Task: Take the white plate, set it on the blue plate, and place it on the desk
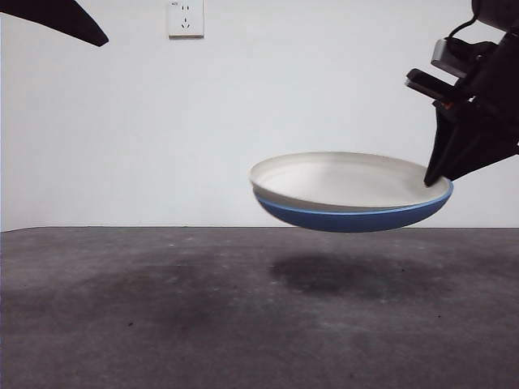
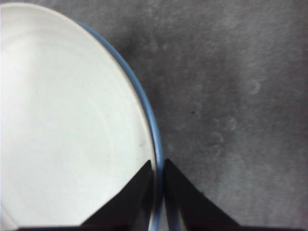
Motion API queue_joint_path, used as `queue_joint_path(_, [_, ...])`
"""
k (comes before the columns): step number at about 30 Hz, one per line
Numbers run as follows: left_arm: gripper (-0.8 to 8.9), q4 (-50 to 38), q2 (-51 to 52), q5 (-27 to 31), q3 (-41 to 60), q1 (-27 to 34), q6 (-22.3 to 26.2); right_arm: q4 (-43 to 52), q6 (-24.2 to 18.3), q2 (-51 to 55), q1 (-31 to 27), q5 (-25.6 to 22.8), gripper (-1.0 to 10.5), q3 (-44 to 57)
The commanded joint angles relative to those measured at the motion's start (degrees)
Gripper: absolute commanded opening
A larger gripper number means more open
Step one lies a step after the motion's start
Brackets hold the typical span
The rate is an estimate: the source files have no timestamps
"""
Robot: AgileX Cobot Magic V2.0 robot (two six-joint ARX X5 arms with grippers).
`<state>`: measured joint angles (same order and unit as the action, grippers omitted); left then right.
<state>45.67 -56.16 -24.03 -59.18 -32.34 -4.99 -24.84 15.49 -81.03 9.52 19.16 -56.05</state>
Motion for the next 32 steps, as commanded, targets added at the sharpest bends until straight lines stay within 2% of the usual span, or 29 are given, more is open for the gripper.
queue_joint_path(1, [3.43,-0.44,-0.26,-0.26,-0.46,-0.35,0.9,2.93,3.19,-0.61,1.95,0.28,0.1,-1.46])
queue_joint_path(11, [3.43,-0.46,-0.26,-0.26,-0.46,-0.35,0.9,9.29,9.25,-4.11,8.9,-2.25,0.1,-2.34])
queue_joint_path(20, [3.43,-0.2,-0.26,-0.26,-0.46,-0.35,0.87,10.32,10.03,-13.09,13.31,-4.66,0.1,-5.84])
queue_joint_path(32, [3.43,-0.15,-0.26,-0.26,-0.46,-0.35,0.87,11.96,10.69,-22.01,13.66,-4.63,0.1,-6.12])
